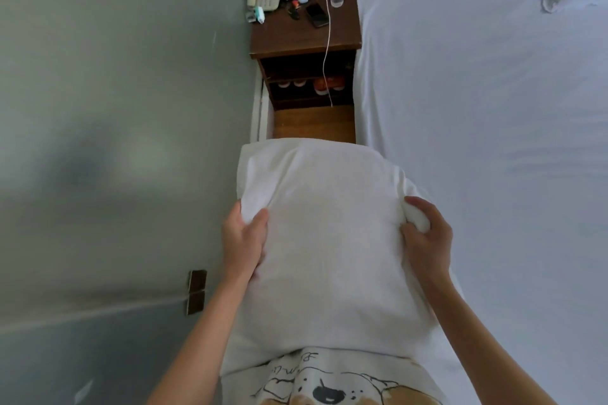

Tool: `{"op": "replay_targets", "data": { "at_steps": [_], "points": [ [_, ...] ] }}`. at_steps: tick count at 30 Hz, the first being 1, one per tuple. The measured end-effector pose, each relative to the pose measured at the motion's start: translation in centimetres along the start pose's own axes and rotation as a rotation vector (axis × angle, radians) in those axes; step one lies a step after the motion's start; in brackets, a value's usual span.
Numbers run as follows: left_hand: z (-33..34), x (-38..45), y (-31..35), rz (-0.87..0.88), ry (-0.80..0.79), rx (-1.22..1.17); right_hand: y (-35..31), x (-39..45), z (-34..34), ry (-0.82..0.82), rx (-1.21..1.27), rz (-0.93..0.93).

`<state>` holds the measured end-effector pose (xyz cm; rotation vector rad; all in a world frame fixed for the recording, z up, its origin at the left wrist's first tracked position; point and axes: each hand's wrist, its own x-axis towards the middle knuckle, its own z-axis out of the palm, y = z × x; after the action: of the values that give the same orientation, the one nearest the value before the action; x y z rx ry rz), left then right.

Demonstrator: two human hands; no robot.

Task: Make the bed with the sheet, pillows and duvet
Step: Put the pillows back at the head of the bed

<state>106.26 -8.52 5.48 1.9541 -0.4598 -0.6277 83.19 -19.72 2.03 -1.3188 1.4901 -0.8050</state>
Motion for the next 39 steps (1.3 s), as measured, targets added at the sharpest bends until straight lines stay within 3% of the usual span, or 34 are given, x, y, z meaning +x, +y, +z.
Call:
{"op": "replay_targets", "data": {
  "at_steps": [7,14,22,31,39],
  "points": [
    [9.2,19.0,4.8,0.071,-0.235,0.008,-2.8,14.2,6.0,0.225,0.020,0.089],
    [20.1,40.1,15.9,0.254,-0.571,0.070,-9.3,29.0,12.0,0.561,0.086,0.176],
    [30.1,52.5,23.6,0.339,-0.819,0.117,-14.9,39.4,15.3,0.858,0.089,0.275],
    [43.8,63.9,29.6,0.376,-0.881,0.156,-16.1,55.6,16.2,0.903,0.184,0.334],
    [55.5,70.8,36.6,0.388,-0.882,0.215,-18.0,70.6,12.3,0.907,0.196,0.361]
  ]
}}
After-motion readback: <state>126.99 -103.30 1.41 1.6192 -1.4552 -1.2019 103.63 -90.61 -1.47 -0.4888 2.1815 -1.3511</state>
